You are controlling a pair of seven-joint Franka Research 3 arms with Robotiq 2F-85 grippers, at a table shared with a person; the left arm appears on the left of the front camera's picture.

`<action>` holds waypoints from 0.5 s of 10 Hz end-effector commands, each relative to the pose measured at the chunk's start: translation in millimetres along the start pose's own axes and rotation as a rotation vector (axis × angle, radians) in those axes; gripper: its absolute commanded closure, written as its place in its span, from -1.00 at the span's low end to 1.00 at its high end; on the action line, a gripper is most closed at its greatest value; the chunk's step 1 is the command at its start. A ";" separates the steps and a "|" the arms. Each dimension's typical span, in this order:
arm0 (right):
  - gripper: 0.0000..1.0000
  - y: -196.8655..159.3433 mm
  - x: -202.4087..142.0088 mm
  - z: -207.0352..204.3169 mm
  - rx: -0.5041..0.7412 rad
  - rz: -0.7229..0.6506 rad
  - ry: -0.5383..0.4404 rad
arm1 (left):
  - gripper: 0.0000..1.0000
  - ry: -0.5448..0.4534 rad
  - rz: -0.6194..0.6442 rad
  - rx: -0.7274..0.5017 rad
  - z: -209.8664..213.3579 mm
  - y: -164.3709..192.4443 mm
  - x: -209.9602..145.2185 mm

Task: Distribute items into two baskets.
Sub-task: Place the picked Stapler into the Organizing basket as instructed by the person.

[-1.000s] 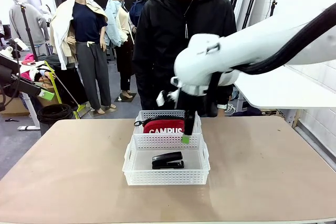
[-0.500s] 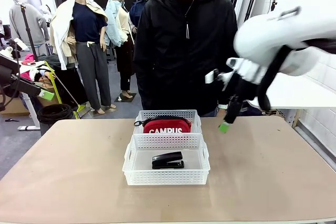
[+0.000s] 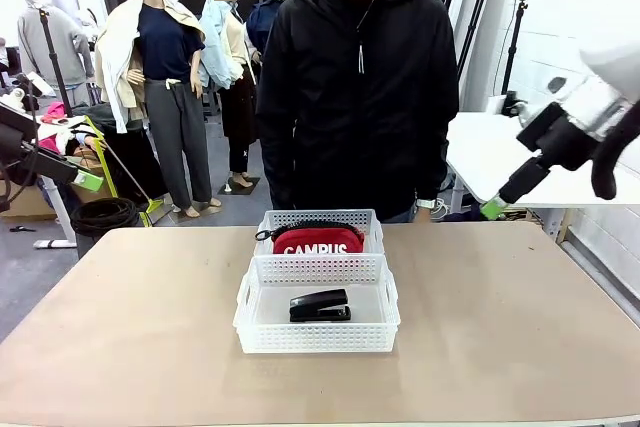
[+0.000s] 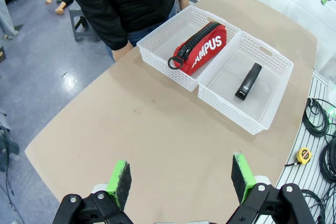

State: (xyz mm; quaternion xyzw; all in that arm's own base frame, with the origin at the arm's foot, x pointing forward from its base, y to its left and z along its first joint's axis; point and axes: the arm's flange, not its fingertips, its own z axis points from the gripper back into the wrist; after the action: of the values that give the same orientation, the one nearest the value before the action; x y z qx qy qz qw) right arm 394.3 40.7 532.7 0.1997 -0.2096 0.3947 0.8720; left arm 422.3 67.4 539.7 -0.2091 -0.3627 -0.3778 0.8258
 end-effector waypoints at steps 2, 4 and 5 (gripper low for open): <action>-1.00 -24.2 -32.8 -8.7 0.027 -0.093 -0.162 | -1.00 -0.002 0.005 0.000 0.6 -0.8 0.2; -1.00 -29.0 -60.3 2.1 0.012 -0.126 -0.242 | -1.00 -0.002 0.005 0.000 0.6 -0.8 0.2; -1.00 -30.4 -69.8 7.9 0.002 -0.138 -0.274 | -1.00 -0.002 0.005 0.000 0.6 -0.8 0.2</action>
State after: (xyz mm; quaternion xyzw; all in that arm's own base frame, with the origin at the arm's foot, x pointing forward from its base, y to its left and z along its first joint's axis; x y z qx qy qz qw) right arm 385.3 -23.0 502.7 0.2639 -0.2819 0.3050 0.8705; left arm 422.4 67.4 539.6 -0.2091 -0.3626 -0.3778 0.8259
